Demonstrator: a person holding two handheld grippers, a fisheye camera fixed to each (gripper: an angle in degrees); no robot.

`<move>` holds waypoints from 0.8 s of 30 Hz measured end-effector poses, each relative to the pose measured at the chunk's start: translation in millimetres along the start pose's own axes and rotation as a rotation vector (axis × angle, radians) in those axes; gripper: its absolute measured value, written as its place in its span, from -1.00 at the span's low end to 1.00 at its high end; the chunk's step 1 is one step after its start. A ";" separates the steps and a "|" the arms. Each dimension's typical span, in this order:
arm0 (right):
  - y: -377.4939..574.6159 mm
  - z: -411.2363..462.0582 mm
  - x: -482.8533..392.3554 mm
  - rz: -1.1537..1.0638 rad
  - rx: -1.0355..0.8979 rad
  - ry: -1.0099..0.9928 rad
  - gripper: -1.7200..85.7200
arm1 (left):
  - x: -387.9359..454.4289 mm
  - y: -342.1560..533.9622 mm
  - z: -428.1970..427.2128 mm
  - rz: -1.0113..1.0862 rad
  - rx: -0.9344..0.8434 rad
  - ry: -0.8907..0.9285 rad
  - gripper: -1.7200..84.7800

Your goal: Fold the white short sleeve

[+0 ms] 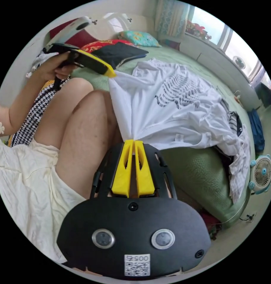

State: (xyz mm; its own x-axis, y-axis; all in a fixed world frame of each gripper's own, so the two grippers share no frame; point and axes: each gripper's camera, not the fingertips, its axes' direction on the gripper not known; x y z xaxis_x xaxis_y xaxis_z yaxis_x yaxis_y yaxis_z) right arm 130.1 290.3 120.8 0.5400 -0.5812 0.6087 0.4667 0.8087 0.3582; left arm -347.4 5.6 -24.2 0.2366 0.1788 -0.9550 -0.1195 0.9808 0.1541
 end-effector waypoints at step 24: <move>-385.3 43.6 36.0 -0.054 0.313 0.005 -0.70 | -143.9 -13.5 -124.3 -0.358 0.296 -0.338 -0.97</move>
State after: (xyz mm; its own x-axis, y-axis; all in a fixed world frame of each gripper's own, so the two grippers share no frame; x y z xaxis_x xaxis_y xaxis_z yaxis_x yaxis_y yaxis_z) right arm -60.8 -38.2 35.6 0.5246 -0.6235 0.5796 0.2568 0.7650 0.5906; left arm -499.7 -43.1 79.6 0.5132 -0.2018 -0.8342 0.2889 0.9559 -0.0535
